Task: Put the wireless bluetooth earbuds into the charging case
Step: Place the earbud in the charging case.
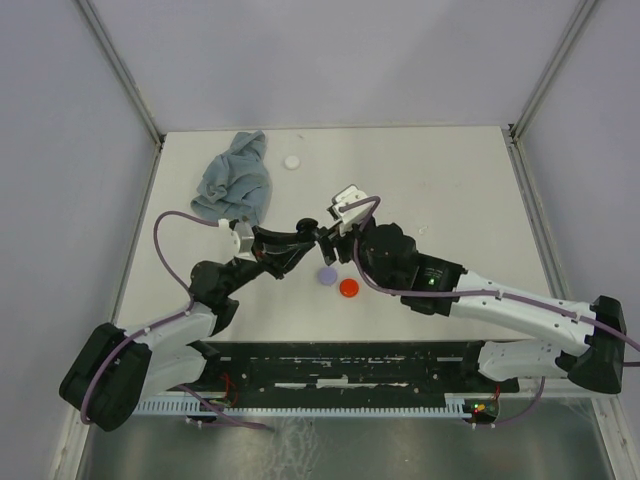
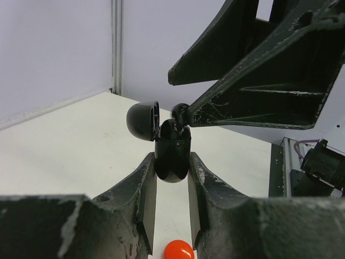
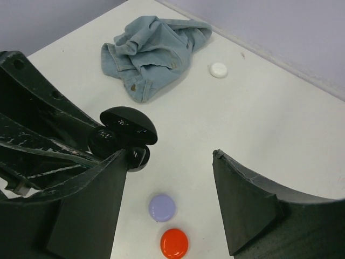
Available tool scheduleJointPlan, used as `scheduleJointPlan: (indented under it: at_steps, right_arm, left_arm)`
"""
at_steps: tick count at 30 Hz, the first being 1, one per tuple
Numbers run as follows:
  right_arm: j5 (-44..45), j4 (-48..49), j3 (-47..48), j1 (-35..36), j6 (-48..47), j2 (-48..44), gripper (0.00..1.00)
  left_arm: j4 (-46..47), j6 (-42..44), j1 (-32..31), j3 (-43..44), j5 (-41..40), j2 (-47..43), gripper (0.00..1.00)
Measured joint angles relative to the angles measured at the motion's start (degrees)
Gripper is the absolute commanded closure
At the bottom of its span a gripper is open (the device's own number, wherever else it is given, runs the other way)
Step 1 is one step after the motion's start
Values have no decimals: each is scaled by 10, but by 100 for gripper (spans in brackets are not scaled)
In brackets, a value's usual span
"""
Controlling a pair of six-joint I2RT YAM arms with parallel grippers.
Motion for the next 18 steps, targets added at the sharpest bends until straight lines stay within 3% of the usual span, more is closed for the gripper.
scheduleJointPlan:
  at_steps: [8, 18]
  right_arm:
    - [-18, -16, -16, -41, 3, -15, 26]
    - [-242, -86, -20, -162, -14, -63, 15]
  left_arm:
    - [0, 6, 0, 0, 16, -3, 97]
    - [0, 18, 0, 0, 47, 10, 97]
